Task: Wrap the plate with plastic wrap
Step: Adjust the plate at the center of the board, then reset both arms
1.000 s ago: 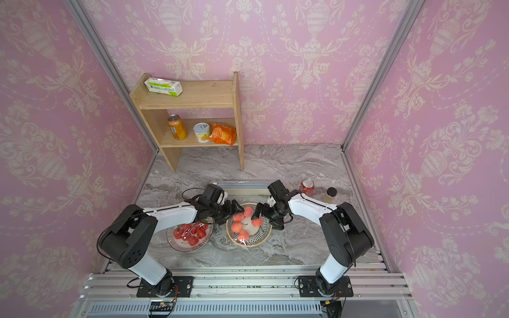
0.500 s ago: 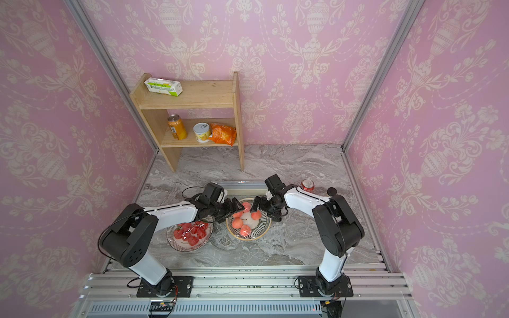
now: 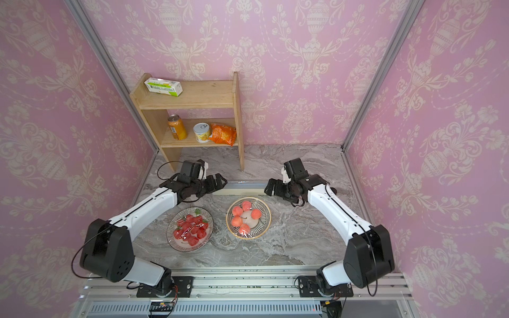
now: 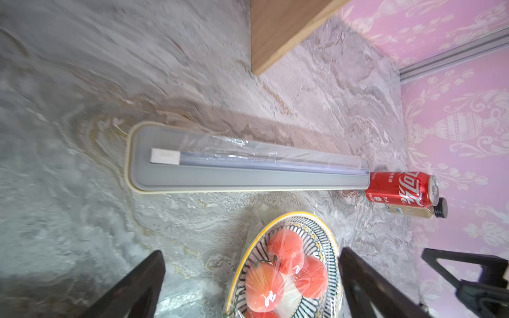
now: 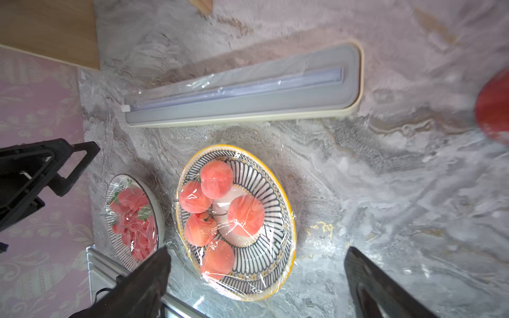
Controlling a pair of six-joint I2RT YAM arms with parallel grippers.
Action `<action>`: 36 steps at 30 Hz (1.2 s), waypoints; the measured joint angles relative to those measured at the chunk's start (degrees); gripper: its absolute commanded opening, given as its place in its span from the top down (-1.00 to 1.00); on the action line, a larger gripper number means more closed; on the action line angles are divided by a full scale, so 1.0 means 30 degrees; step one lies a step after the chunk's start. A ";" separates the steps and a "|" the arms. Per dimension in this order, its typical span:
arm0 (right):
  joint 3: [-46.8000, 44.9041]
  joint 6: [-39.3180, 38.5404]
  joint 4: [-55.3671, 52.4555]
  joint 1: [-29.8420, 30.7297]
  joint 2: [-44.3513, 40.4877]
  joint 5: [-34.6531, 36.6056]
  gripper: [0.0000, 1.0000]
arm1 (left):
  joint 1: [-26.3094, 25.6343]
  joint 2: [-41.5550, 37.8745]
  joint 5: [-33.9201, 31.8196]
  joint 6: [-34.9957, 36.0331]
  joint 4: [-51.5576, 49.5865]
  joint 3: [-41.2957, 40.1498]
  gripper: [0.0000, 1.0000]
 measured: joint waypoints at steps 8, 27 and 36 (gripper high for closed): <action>-0.3257 -0.2229 0.0925 -0.2922 -0.5734 0.4896 -1.00 | 0.3242 -0.5778 -0.4772 0.4197 0.2361 -0.2973 -0.98; -1.3792 -0.6819 1.6699 -0.6062 -0.3031 0.9253 -1.00 | 0.6666 -0.1894 -0.8546 0.7650 1.2014 -0.9989 -0.98; -1.5249 -0.8225 2.4866 -0.6062 0.0889 0.7861 -1.00 | 0.7293 0.0277 -0.8684 0.8801 1.5482 -1.0688 -0.98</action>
